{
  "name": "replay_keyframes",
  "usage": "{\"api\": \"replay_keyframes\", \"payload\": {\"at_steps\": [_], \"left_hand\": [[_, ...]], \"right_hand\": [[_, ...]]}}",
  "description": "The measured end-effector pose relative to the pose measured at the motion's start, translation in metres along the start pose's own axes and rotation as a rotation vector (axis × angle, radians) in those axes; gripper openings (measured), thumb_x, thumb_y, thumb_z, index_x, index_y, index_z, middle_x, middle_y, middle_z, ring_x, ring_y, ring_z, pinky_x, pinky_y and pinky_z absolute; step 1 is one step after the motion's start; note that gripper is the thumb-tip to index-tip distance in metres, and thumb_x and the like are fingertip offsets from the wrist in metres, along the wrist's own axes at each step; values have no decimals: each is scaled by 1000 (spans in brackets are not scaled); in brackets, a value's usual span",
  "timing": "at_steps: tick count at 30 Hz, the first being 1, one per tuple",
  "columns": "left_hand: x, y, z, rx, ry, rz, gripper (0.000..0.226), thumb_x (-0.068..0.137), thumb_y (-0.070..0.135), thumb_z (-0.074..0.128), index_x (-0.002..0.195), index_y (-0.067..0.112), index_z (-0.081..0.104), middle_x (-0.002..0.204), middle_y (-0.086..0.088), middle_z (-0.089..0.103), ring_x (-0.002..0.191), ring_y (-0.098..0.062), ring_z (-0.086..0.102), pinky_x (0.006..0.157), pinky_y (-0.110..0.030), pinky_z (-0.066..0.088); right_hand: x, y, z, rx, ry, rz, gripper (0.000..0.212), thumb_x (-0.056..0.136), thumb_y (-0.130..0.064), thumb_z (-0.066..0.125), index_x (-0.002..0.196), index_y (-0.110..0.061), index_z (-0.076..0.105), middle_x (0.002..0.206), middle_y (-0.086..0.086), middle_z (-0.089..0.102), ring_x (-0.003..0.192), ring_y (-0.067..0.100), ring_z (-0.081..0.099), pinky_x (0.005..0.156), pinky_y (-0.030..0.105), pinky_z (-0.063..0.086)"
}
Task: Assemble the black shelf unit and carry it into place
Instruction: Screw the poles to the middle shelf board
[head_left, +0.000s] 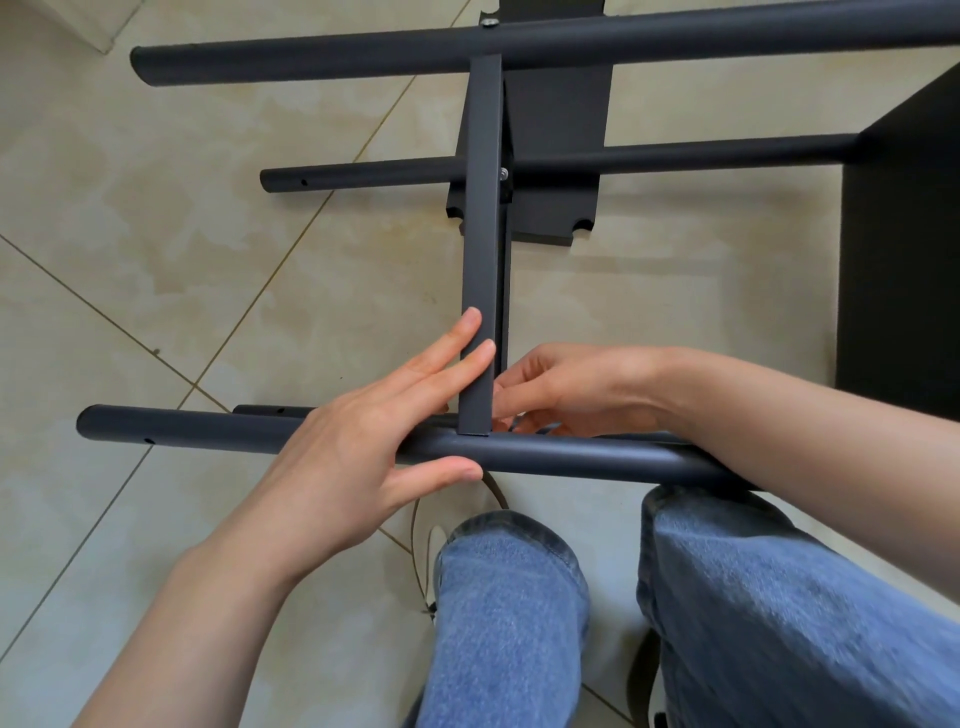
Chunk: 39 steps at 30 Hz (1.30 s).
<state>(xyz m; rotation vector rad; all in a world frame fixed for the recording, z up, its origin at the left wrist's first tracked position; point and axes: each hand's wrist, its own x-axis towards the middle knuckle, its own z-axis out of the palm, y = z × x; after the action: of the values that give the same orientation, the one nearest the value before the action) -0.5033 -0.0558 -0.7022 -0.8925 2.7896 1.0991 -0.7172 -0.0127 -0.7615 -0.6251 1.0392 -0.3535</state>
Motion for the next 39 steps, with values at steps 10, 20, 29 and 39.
{"api": "replay_keyframes", "payload": {"at_steps": [10, 20, 29, 39], "left_hand": [[0, 1, -1, -20, 2, -10, 81, 78, 65, 52, 152, 54, 22, 158, 41, 10, 132, 7, 45, 97, -31, 48], [0, 2, -2, -27, -3, -21, 80, 77, 64, 55, 150, 56, 23, 157, 43, 10, 130, 5, 48, 96, -35, 51], [0, 3, -2, -36, -12, -33, 81, 76, 63, 57, 150, 57, 23, 157, 43, 11, 123, -1, 57, 94, -39, 54], [0, 3, -2, -43, -12, -36, 81, 76, 65, 55, 150, 56, 23, 157, 42, 12, 112, 4, 58, 91, -35, 54]], "right_hand": [[-1, -1, -1, 19, -27, -39, 28, 95, -11, 59, 68, -15, 68, 65, -4, 62, 63, 9, 53, 75, 27, 41], [-2, -2, -3, -15, -12, -18, 10, 87, -15, 61, 94, -7, 64, 78, 3, 61, 73, 14, 52, 79, 32, 39], [-2, -3, -3, 25, 6, -8, 13, 94, -16, 61, 86, -11, 69, 79, 0, 64, 72, 12, 55, 76, 27, 42], [-3, -5, -2, -10, 17, -16, 14, 93, -22, 64, 88, -10, 70, 79, -1, 64, 74, 12, 55, 76, 27, 44]]}}
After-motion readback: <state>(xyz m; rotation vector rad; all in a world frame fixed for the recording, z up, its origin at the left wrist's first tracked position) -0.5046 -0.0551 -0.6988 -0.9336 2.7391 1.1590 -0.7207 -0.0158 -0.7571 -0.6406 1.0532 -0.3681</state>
